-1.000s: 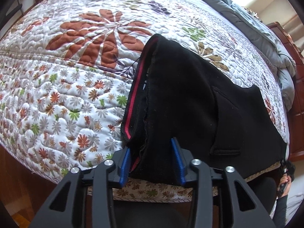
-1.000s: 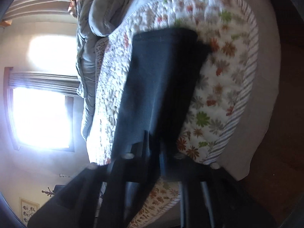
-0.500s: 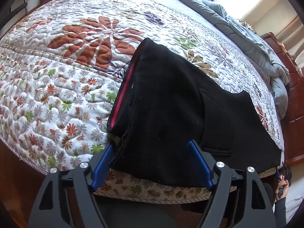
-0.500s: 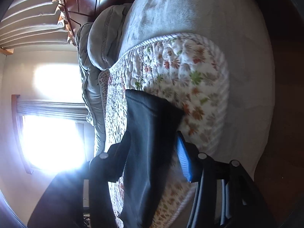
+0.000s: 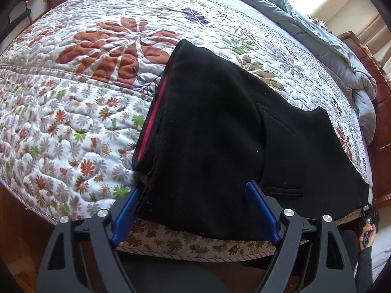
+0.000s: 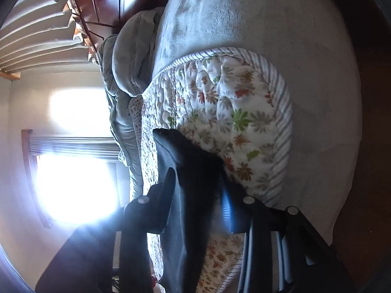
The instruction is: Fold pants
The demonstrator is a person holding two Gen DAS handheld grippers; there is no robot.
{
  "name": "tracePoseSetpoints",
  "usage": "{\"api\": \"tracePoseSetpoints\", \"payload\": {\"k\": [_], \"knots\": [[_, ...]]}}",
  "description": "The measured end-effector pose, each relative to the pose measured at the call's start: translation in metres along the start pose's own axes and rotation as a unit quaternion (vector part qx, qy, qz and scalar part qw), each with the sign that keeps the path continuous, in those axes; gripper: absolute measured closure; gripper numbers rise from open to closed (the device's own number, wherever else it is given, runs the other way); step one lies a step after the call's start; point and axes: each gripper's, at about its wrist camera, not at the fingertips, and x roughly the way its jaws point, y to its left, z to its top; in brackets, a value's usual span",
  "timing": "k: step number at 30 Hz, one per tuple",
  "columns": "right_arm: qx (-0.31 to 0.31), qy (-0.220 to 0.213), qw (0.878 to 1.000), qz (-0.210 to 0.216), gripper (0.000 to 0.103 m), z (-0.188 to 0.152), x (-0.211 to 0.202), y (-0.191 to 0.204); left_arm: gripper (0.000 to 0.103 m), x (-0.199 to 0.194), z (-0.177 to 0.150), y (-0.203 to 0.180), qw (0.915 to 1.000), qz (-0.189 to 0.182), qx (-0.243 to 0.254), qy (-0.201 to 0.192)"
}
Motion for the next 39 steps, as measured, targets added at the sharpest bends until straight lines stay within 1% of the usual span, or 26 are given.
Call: {"api": "tracePoseSetpoints", "payload": {"k": [1,5,8,9,12,14,17,18,20,21,23,24,25,26,27,30,32,35,39], "knots": [[-0.001,-0.002,1.000,0.005,0.058,-0.001,-0.001,0.000,0.019,0.001,0.000,-0.001,1.0000,0.000,0.000,0.000],[-0.010,-0.002,1.000,0.011,0.051,-0.004,0.003,-0.001,0.018,0.003,0.002,-0.001,1.0000,0.000,0.000,0.003],[-0.002,0.000,1.000,0.031,0.046,-0.001,0.007,-0.001,0.018,0.004,0.003,0.000,1.0000,0.001,0.002,0.004],[-0.004,0.001,0.999,0.040,0.046,0.002,0.007,0.001,0.018,0.004,0.003,0.001,1.0000,0.001,0.002,0.004],[-0.010,0.007,0.996,0.088,0.046,0.004,0.002,0.005,0.018,0.003,0.003,0.001,1.0000,0.002,0.004,0.004],[-0.017,0.014,0.994,0.104,0.046,0.004,-0.001,0.003,0.018,0.004,0.003,0.001,1.0000,0.002,0.003,0.004],[-0.018,0.035,0.995,0.092,0.047,0.001,0.006,-0.004,0.017,0.005,0.004,0.002,1.0000,0.003,0.003,0.006],[-0.022,0.037,0.995,0.086,0.048,0.000,0.008,-0.005,0.017,0.006,0.004,0.002,1.0000,0.004,0.003,0.006],[-0.025,0.036,0.995,0.087,0.049,0.001,0.011,-0.004,0.017,0.006,0.005,0.001,0.9999,0.006,0.005,0.007],[-0.027,0.035,0.995,0.088,0.051,0.002,0.012,-0.001,0.017,0.006,0.005,0.001,0.9999,0.007,0.005,0.007],[-0.036,0.036,0.995,0.089,0.057,0.004,0.016,0.006,0.017,0.007,0.006,0.001,0.9999,0.007,0.007,0.008],[-0.039,0.038,0.995,0.087,0.064,0.006,0.018,0.008,0.017,0.007,0.006,0.001,0.9999,0.007,0.007,0.009],[-0.041,0.039,0.995,0.079,0.074,0.006,0.020,0.009,0.017,0.008,0.006,0.001,0.9999,0.009,0.008,0.010],[-0.042,0.038,0.996,0.066,0.081,0.007,0.022,0.009,0.017,0.009,0.007,0.000,0.9999,0.010,0.008,0.011],[-0.044,0.038,0.997,0.050,0.091,0.007,0.023,0.010,0.017,0.010,0.007,0.000,0.9998,0.014,0.010,0.012],[-0.066,0.031,0.997,0.016,0.093,0.004,0.018,0.019,0.016,0.012,0.006,-0.005,0.9992,0.030,0.023,0.015],[-0.085,0.028,0.996,0.000,0.094,0.000,0.015,0.031,0.016,0.012,0.006,-0.007,0.9991,0.032,0.025,0.015],[-0.123,0.021,0.992,-0.024,0.094,-0.007,0.008,0.062,0.016,0.013,0.006,-0.005,0.9993,0.027,0.021,0.013],[-0.185,0.007,0.982,-0.044,0.094,-0.024,-0.006,0.104,0.016,0.013,0.004,-0.006,0.9993,0.029,0.019,0.011]]}}
